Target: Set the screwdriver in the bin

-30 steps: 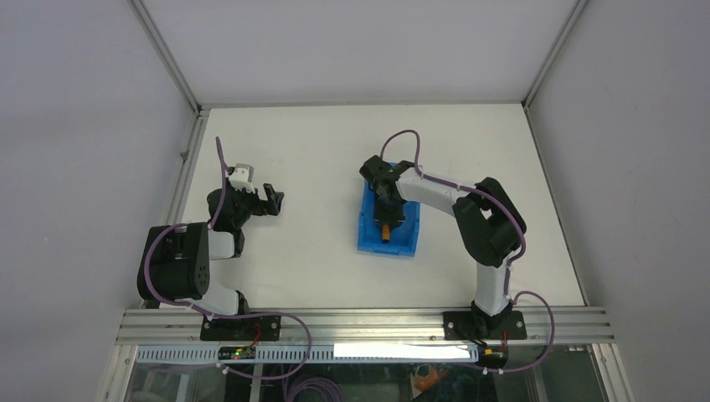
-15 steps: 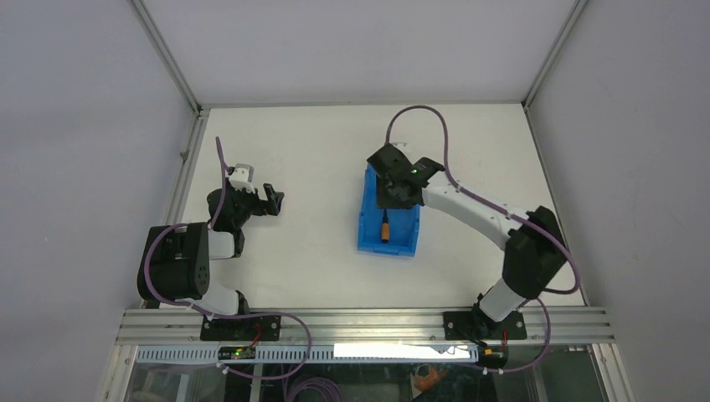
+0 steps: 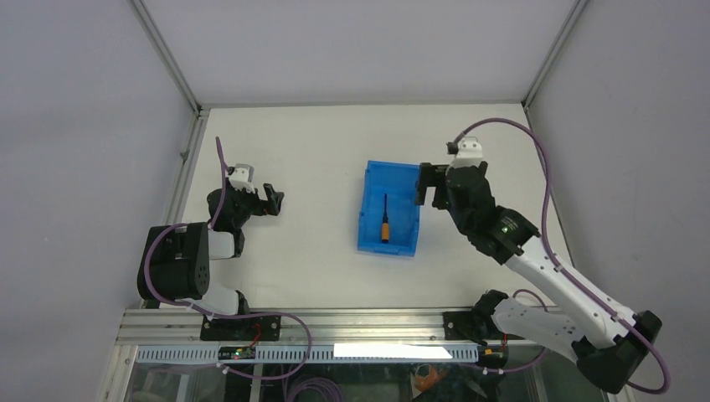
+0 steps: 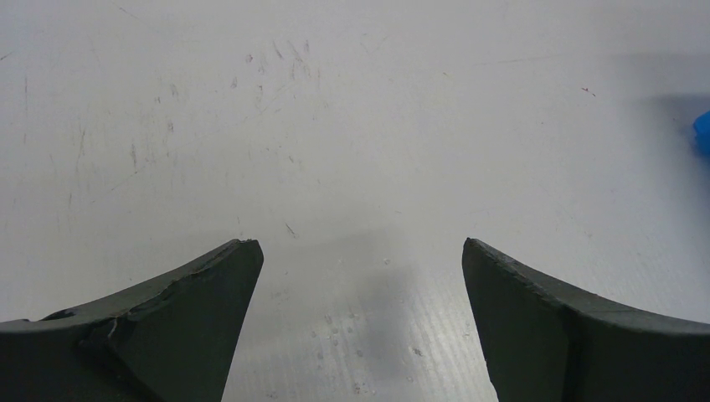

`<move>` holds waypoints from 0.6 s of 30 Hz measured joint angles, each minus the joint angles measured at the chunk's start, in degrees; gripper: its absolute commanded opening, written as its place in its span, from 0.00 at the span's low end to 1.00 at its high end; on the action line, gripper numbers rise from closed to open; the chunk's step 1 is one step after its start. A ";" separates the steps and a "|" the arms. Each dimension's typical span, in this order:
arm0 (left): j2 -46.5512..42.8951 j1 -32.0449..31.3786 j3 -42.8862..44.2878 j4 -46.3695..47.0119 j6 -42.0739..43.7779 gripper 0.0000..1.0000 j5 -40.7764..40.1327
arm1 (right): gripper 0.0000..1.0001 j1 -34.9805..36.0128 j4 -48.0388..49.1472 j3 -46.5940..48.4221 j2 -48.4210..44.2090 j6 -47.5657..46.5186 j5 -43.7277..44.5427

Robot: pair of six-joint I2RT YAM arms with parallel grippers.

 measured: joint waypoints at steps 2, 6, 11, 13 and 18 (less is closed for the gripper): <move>0.00 0.00 0.00 0.00 0.00 0.99 0.00 | 0.99 -0.85 2.99 -6.21 -4.48 -1.46 2.60; 0.00 0.00 0.00 0.00 0.00 0.99 0.00 | 0.99 -1.20 6.95 -18.32 -10.54 -2.78 6.99; 0.00 0.00 0.00 0.00 0.00 0.99 0.00 | 1.00 -1.20 8.35 -29.20 -16.13 -1.44 11.06; 0.00 0.00 0.00 0.00 0.00 0.99 0.00 | 1.00 -1.20 9.27 -31.98 -19.19 -1.05 12.09; 0.00 0.00 0.00 0.00 0.00 0.99 0.00 | 0.99 -1.22 14.14 -35.91 -25.00 -1.14 12.35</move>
